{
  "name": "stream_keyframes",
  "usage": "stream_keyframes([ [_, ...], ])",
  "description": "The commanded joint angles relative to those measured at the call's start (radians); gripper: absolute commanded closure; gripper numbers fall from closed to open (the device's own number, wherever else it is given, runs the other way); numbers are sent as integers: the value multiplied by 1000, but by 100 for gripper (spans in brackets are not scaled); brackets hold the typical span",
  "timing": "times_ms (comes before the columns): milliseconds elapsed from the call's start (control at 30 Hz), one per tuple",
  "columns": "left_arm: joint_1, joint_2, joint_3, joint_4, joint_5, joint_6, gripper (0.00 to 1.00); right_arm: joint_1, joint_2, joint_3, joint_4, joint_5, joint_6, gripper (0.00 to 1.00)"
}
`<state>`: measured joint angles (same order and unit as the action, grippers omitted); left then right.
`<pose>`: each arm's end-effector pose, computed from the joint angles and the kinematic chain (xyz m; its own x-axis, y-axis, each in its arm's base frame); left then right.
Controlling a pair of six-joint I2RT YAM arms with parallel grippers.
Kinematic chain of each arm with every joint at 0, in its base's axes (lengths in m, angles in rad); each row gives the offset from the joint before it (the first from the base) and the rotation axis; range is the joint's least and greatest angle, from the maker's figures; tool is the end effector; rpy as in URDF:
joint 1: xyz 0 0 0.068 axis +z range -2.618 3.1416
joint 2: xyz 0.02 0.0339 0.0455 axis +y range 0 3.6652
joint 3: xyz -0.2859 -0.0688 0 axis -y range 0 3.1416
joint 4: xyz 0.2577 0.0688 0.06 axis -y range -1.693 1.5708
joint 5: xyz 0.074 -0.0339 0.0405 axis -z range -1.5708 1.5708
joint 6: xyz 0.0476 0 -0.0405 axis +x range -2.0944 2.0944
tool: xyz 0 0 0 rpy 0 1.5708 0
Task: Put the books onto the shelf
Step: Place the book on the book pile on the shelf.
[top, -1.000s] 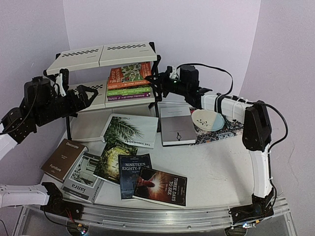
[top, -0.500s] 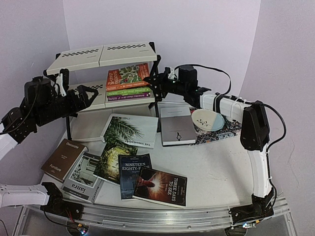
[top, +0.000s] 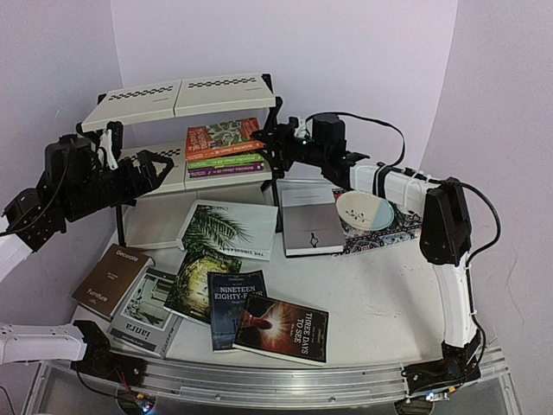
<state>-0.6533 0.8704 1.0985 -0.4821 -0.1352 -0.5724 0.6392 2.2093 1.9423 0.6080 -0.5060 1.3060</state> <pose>0.1551 -0.1107 0.4184 -0.4378 -0.3408 -0.8320 0.3111 0.8108 -0.4958 0.4387 0.3548 0.3716 -0.7872 0.4668 -0.4031 -0.4916 -0.0801 0.8672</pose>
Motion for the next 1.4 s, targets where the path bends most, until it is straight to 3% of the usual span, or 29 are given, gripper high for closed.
stream_keyframes([
  [0, 4, -16, 24, 7, -24, 21, 2, -5, -35, 36, 91, 7, -21, 51],
  [467, 4, -14, 15, 7, -26, 20, 2, -16, -101, -58, 68, 39, -63, 27],
  [1133, 4, -8, 5, 7, -28, 22, 2, 13, -50, 60, -93, 48, -144, 28],
  [1367, 4, -9, 1, 8, -29, 21, 2, 37, -105, 23, -215, 169, -139, 28],
])
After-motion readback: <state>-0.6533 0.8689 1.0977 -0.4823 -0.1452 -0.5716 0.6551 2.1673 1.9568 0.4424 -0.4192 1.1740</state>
